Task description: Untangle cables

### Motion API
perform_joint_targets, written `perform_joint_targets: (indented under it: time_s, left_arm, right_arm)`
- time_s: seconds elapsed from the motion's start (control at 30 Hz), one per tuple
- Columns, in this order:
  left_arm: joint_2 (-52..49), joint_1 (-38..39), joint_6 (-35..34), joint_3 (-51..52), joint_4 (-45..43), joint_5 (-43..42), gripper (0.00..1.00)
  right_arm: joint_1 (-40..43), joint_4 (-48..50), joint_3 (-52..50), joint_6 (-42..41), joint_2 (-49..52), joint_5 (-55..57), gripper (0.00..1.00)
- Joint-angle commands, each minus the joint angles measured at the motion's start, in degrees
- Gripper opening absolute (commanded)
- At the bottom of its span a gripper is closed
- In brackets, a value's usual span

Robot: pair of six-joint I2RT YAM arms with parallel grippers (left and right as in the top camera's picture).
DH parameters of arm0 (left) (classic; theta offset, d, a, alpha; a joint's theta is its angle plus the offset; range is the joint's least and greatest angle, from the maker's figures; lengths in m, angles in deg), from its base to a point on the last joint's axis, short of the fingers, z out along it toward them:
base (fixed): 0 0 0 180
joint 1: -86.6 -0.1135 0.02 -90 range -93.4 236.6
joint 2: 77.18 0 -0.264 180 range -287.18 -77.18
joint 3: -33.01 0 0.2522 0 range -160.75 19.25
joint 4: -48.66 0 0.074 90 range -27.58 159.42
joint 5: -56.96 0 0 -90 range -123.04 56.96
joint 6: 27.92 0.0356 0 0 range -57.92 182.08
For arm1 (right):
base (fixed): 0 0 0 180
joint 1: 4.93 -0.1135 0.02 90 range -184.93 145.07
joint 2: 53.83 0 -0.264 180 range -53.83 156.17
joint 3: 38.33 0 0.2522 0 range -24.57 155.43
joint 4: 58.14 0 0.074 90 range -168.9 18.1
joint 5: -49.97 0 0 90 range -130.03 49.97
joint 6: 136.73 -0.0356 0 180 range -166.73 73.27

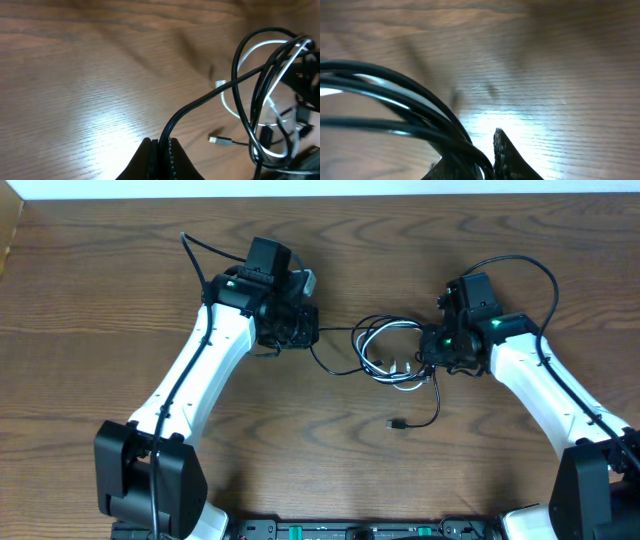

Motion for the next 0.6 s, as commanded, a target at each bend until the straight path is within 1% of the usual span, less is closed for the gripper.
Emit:
perform_joint_targets:
  time_s: [0.0, 0.1, 0.3, 0.4, 0.47, 0.57]
  left_arm:
    - [-1.1, 1.6, -0.4, -0.3, 0.5, 3.3, 0.08]
    - [-1.4, 3.1, 3.9, -0.3, 0.6, 3.8, 0.08]
    - [-1.4, 3.2, 3.8, -0.2, 0.4, 3.2, 0.08]
    - [-1.4, 3.3, 3.8, -0.2, 0.3, -1.0, 0.09]
    - [-1.4, 3.3, 3.8, -0.2, 0.2, -6.0, 0.12]
    - [-1.4, 4.0, 3.8, -0.2, -0.1, -11.8, 0.13]
  right_arm:
    - [0.9, 0.0, 0.0, 2.5, 0.3, -3.8, 0.01]
    - [1.1, 0.2, 0.0, 3.0, 0.3, -3.4, 0.01]
    - [1.1, 1.4, 0.0, 3.1, 0.3, -3.4, 0.01]
    - [1.0, 1.9, 0.0, 3.1, 0.3, -3.4, 0.01]
    - [1.0, 2.2, 0.0, 3.1, 0.3, -3.4, 0.02]
    - [1.0, 3.3, 0.0, 3.1, 0.3, -3.4, 0.01]
